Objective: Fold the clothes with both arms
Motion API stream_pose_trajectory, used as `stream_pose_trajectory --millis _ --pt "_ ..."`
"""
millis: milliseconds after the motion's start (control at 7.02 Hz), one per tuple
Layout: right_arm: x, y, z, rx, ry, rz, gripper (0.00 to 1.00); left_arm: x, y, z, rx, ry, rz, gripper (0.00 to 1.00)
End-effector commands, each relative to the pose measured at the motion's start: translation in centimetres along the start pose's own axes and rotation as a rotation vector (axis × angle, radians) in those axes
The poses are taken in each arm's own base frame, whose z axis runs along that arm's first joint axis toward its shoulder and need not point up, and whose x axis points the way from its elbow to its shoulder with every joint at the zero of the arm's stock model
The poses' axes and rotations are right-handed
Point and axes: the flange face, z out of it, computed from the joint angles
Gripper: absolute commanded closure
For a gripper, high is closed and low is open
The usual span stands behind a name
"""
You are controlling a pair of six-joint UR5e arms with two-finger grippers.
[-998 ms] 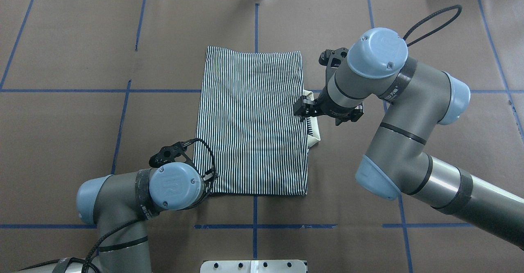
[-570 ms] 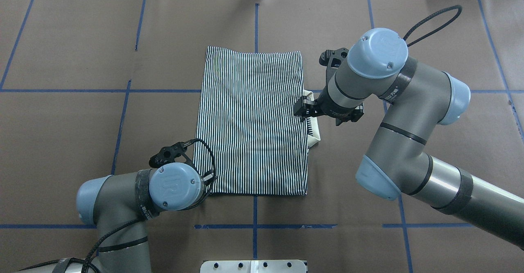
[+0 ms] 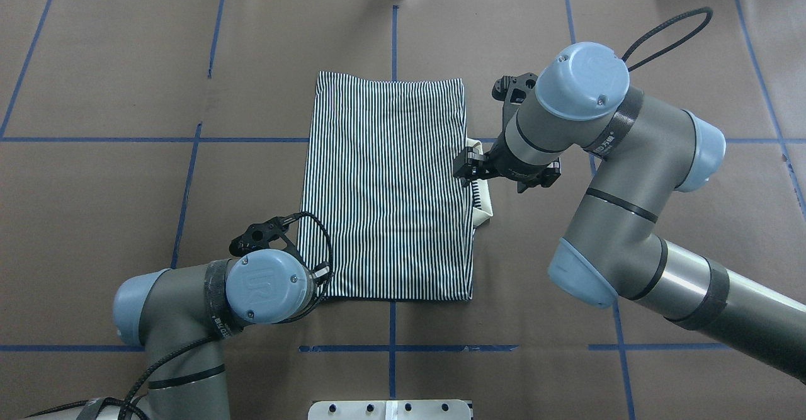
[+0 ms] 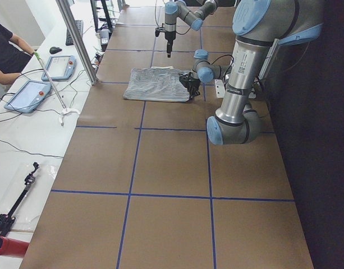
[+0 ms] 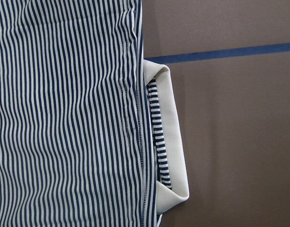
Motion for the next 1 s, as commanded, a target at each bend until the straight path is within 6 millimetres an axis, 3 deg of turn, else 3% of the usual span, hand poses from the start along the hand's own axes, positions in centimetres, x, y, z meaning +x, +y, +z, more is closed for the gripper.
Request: stream_pose_trajectory --millis 0,285,570,713,855 --pt "-1.4 2.4 -0.3 -0.025 -0.009 0.151 0.0 -0.5 -0.3 -2.3 -0.006 0.036 0.173 1.0" --pt "-3.6 6.2 1.3 -0.055 -0.01 0.326 0.0 -0.3 -0.3 -2.5 -0.009 0.042 0.26 1.0" --pt "-5.4 10.4 4.6 -0.008 0.024 0.496 0.0 -0.3 -0.5 -2.5 -0.007 0.043 0.256 1.0" --pt "-6.6 11.2 5.1 -0.004 0.023 0.572 0.0 -0.3 -0.5 -2.5 -0.007 0.044 0.256 1.0" --pt "-8.2 11.2 7.1 0.001 0.052 0.642 0.0 -0.3 -0.5 -2.5 -0.007 0.043 0.256 1.0"
